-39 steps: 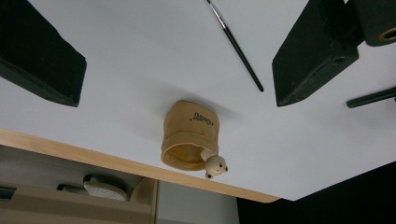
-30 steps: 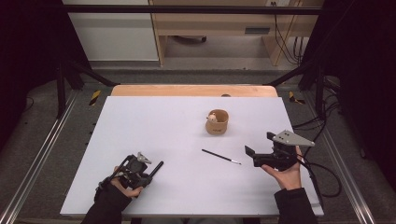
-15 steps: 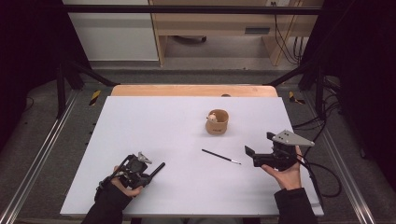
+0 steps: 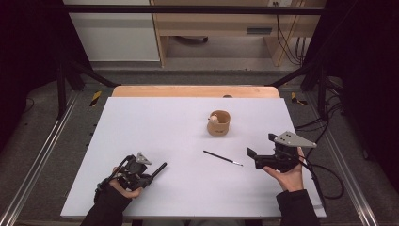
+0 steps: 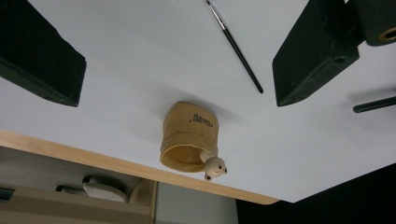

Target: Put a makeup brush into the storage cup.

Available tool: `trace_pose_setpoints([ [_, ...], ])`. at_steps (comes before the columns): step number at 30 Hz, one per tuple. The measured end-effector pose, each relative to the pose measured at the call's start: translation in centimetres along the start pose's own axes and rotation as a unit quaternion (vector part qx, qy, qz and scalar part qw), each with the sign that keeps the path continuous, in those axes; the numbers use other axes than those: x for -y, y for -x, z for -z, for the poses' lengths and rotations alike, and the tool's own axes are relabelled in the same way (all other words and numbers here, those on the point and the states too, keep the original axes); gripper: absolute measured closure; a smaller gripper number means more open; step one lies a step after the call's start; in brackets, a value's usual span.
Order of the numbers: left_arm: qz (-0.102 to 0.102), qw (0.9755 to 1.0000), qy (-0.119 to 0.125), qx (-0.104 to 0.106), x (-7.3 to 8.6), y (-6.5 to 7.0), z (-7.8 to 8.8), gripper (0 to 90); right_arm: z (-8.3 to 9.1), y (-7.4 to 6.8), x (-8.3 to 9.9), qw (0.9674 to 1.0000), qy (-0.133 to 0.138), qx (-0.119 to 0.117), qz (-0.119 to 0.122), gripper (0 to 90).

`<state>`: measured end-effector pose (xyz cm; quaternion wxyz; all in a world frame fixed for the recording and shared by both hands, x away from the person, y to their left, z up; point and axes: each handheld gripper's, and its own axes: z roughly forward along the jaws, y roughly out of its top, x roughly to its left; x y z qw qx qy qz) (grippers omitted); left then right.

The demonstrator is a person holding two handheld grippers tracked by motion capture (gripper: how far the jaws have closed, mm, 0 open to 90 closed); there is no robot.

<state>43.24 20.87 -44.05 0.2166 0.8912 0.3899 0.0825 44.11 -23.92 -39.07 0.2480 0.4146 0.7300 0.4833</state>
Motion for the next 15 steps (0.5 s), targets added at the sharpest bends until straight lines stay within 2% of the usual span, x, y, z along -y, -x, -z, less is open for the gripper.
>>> trace_pose_setpoints([
  [9,-0.003,0.9991,0.038,0.017,-0.2,0.0,1.1,78.7,0.0,0.0,0.0,1.0,0.0,0.002,0.001,3.3],
  [15,-0.003,0.9967,0.076,0.03,-0.6,-0.3,2.5,78.7,-0.2,-0.1,-0.1,1.0,0.0,0.001,0.005,3.5],
])
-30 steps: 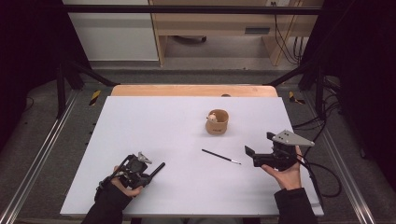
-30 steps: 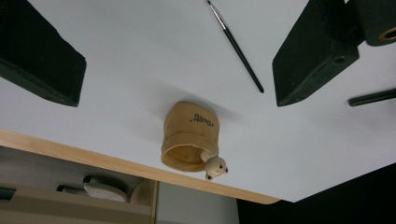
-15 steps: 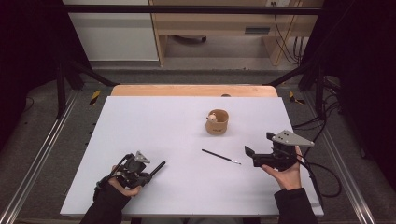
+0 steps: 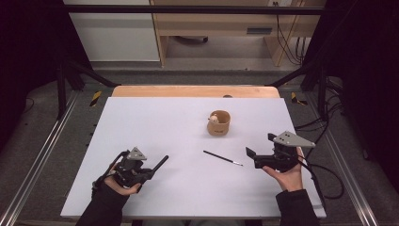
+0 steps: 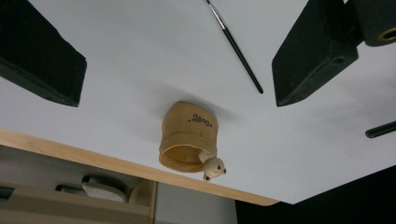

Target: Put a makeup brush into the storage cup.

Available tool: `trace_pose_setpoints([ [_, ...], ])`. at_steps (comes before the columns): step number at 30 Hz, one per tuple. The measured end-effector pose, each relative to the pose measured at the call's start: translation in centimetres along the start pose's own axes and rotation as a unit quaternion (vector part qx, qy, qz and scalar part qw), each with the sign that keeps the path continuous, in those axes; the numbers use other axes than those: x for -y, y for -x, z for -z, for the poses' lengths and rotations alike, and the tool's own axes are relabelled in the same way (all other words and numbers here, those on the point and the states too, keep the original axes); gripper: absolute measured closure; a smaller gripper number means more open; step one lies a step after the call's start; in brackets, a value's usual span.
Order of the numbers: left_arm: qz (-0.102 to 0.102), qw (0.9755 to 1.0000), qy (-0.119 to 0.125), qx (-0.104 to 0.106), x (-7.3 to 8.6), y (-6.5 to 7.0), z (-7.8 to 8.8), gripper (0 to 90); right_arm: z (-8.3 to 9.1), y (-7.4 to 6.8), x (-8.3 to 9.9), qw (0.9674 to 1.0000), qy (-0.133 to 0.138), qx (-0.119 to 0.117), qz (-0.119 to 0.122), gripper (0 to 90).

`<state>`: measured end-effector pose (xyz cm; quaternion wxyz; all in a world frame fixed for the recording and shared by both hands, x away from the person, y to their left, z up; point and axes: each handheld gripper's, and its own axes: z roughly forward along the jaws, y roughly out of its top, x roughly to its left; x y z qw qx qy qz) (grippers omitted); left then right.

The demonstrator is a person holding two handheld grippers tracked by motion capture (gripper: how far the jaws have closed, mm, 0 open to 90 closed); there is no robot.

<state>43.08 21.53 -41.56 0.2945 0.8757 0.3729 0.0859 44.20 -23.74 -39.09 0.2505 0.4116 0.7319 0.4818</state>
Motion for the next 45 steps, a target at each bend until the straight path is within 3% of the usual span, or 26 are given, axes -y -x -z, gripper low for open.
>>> trace_pose_setpoints([
  [7,0.001,0.9997,0.026,0.0,-0.5,-0.2,0.7,78.7,0.1,-0.4,-0.4,1.0,0.005,-0.001,0.008,3.7],
  [17,-0.02,0.9987,0.047,-0.002,-2.6,0.0,0.9,78.7,-0.1,-1.5,-1.2,0.9996,0.002,-0.009,0.025,3.5],
  [32,-0.074,0.9959,0.051,0.011,-5.7,1.5,1.2,78.7,-0.8,-3.5,-2.7,0.9979,-0.002,-0.026,0.059,4.5],
  [45,-0.106,0.9927,0.048,0.031,-7.2,2.5,0.7,78.7,-1.7,-5.5,-3.6,0.9946,-0.013,-0.048,0.091,5.9],
])
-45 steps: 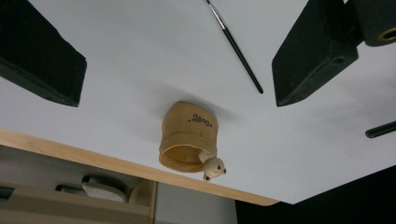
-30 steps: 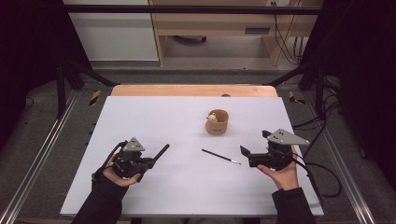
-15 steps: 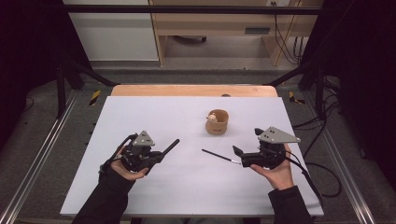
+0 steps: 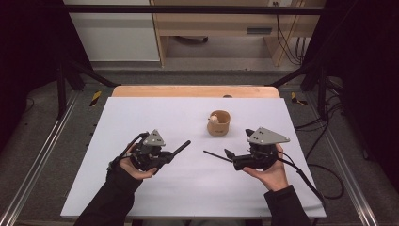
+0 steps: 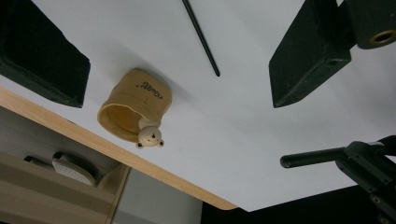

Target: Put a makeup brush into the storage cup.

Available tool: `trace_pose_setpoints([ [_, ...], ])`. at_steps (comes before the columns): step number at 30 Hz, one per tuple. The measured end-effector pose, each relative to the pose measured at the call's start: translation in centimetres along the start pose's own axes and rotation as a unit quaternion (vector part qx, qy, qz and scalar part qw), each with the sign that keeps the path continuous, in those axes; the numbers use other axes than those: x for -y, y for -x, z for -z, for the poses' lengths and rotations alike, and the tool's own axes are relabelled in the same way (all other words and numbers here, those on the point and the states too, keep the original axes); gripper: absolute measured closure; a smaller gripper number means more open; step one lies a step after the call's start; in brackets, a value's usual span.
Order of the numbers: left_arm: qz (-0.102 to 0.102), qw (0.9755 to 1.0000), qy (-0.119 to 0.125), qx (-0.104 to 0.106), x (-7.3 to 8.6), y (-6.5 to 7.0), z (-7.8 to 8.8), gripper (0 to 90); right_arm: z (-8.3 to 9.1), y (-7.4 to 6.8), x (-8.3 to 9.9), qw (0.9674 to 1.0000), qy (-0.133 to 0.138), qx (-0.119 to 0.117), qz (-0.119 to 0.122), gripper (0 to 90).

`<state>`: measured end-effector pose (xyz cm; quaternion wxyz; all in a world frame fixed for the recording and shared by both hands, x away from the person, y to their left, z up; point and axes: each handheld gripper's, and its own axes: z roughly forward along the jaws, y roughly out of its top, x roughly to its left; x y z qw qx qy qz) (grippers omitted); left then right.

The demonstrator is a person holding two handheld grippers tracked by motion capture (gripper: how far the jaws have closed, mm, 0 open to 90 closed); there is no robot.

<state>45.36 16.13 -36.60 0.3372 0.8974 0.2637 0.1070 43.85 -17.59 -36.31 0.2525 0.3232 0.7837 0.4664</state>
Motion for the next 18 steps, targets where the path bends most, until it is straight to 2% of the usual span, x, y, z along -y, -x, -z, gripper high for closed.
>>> trace_pose_setpoints([
  [4,-0.011,0.9999,-0.005,0.008,-0.6,0.2,-0.2,78.7,-0.3,-0.6,-0.3,0.9998,-0.009,-0.006,0.017,6.1],
  [9,-0.018,0.9997,-0.009,0.013,-1.0,0.4,-0.3,78.8,-0.4,-0.8,-0.4,0.9996,-0.012,-0.011,0.021,6.8],
  [18,-0.036,0.999,-0.021,0.015,-1.7,0.9,-0.8,78.8,-0.9,-1.8,-0.8,0.9981,-0.028,-0.022,0.049,7.5],
])
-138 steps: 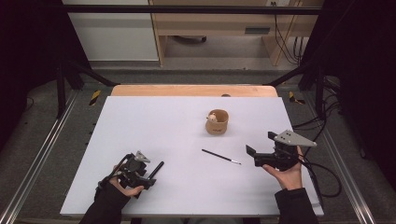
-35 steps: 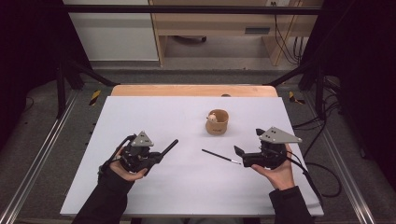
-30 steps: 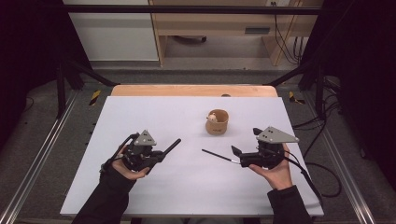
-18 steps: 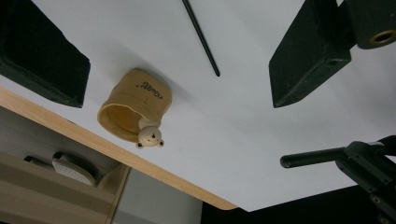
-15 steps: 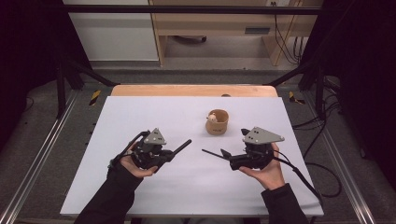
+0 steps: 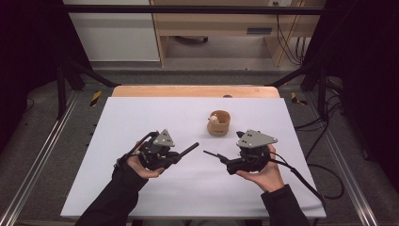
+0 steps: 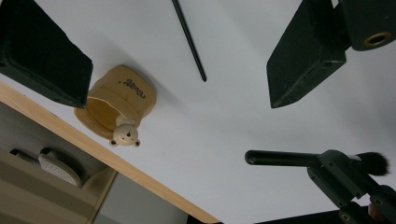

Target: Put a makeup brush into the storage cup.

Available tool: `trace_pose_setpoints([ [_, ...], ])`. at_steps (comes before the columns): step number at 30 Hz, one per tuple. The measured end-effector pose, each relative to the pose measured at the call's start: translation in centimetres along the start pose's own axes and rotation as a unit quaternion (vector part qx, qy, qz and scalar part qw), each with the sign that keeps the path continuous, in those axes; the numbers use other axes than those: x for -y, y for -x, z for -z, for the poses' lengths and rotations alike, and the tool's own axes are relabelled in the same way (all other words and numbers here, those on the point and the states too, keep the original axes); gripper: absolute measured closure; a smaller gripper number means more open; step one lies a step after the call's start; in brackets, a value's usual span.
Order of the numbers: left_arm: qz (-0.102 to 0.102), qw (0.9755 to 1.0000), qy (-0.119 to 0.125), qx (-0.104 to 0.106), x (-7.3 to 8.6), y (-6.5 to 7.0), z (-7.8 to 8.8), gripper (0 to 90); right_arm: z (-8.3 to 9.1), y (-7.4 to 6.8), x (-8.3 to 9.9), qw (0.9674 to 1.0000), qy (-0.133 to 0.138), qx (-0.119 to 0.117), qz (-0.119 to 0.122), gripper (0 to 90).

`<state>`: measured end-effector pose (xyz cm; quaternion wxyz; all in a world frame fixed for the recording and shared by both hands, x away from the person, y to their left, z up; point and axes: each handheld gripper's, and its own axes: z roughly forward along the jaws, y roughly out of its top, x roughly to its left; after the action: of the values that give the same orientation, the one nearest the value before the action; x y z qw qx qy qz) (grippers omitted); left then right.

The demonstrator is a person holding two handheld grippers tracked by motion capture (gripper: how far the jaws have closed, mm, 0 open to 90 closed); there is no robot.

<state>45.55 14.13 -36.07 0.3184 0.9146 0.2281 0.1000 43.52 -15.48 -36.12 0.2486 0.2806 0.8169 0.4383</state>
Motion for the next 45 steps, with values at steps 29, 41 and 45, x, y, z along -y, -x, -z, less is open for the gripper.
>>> trace_pose_setpoints([
  [29,-0.034,0.9979,-0.032,0.046,-1.8,1.3,-1.4,78.8,-0.7,-2.1,-1.3,0.9951,-0.044,-0.038,0.08,10.9],
  [41,-0.046,0.9965,-0.042,0.057,-2.4,1.6,-1.9,78.8,-0.7,-2.6,-1.2,0.9901,-0.065,-0.052,0.113,14.0],
  [45,-0.047,0.996,-0.042,0.062,-2.4,1.8,-2.1,78.8,-0.8,-3.0,-1.2,0.9875,-0.074,-0.055,0.128,15.3],
])
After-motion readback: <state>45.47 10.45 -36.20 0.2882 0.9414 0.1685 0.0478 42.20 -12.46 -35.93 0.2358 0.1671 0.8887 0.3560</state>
